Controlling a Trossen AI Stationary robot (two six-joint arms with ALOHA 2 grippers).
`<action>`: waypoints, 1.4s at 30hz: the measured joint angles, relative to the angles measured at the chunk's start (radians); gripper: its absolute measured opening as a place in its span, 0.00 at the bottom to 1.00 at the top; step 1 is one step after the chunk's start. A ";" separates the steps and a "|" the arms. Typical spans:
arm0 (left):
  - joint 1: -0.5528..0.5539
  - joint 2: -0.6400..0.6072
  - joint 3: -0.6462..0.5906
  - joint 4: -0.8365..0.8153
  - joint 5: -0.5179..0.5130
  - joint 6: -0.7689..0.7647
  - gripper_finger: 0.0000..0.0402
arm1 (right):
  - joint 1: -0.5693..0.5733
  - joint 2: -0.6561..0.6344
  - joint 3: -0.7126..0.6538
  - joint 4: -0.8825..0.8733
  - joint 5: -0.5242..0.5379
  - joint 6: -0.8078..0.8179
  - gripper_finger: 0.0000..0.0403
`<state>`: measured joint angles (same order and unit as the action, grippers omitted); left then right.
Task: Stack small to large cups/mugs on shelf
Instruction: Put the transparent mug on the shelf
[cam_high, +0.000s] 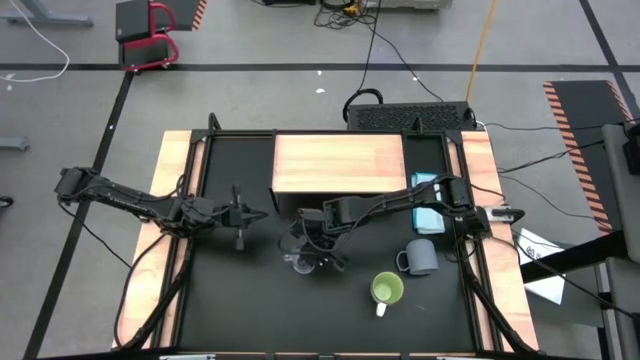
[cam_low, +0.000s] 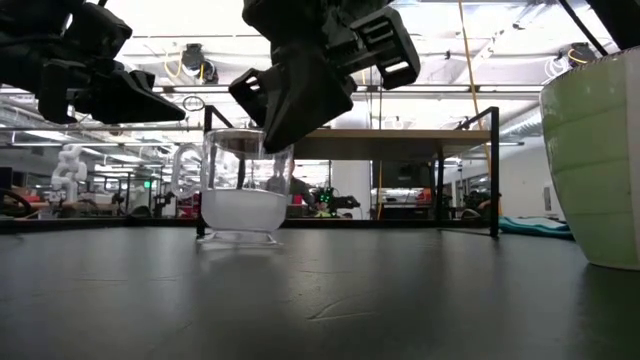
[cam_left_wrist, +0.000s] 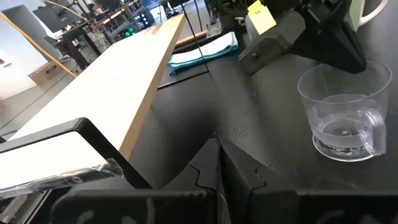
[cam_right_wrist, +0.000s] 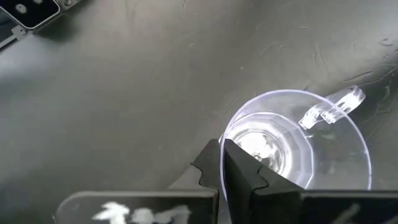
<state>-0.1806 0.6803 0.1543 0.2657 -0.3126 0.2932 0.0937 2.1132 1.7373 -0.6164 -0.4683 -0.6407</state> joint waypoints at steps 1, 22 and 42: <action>0.000 0.000 0.000 0.000 0.000 0.000 0.05 | 0.000 0.000 -0.003 0.006 0.000 0.000 0.00; 0.000 0.000 0.000 0.000 0.000 -0.007 0.05 | 0.000 0.000 -0.005 0.022 -0.006 0.050 0.11; 0.000 0.000 0.000 0.000 0.001 -0.006 0.05 | -0.014 -0.079 -0.005 0.003 -0.005 0.102 0.24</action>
<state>-0.1807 0.6800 0.1543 0.2653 -0.3119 0.2875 0.0798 2.0347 1.7321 -0.6135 -0.4735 -0.5388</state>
